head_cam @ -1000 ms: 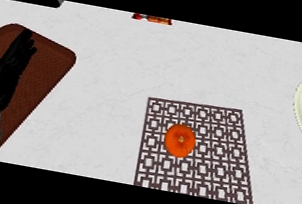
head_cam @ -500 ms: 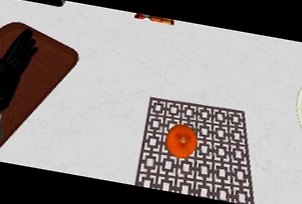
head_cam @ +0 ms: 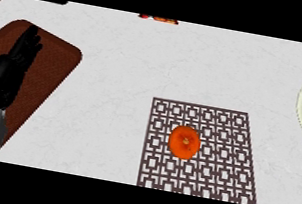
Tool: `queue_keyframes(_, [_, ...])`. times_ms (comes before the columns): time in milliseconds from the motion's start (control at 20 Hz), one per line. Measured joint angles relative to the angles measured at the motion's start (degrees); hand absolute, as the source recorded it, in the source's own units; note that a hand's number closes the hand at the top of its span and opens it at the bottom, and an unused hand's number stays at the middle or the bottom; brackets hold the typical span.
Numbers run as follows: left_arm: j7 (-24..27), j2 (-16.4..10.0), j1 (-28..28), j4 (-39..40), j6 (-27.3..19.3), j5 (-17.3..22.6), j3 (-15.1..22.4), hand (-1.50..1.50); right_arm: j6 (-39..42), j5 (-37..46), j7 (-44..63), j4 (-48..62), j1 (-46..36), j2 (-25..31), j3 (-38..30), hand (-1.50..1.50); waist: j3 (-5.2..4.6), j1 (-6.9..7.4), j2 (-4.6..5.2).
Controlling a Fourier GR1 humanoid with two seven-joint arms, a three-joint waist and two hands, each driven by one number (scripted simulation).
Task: Pick the sweet potato from the placemat and place it in the bowl
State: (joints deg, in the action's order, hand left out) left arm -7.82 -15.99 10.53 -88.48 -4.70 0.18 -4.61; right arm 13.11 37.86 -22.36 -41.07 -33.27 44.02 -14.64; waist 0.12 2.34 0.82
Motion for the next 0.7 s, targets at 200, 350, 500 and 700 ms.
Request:
queue_keyframes(200, [1.3, 0.6, -1.1, 0.2, 0.0, -0.2, 0.0, 0.0, 2.7, -0.4, -7.1, 9.0, -3.6, 1.5, -0.5, -1.5, 0.06, 0.13, 0.04])
queue_keyframes(350, [1.0, 0.6, -1.0, 0.1, 0.2, -0.3, 0.2, 0.0, 6.2, -4.7, -9.5, 13.4, -6.0, 1.3, -4.5, -1.5, 0.1, -0.05, -0.02])
queue_keyframes(500, [0.8, 0.2, -0.8, 0.3, 0.4, 0.1, -0.5, 0.0, 10.3, -11.0, -9.9, 17.3, -8.5, 1.7, -10.5, -1.5, 0.12, -0.35, -0.09])
queue_keyframes(700, [0.8, 0.4, -1.2, 0.1, 0.3, 0.0, -0.5, 0.0, 16.3, -18.3, -9.1, 22.7, -10.4, 4.3, -17.7, -1.5, 0.13, -0.64, -0.1])
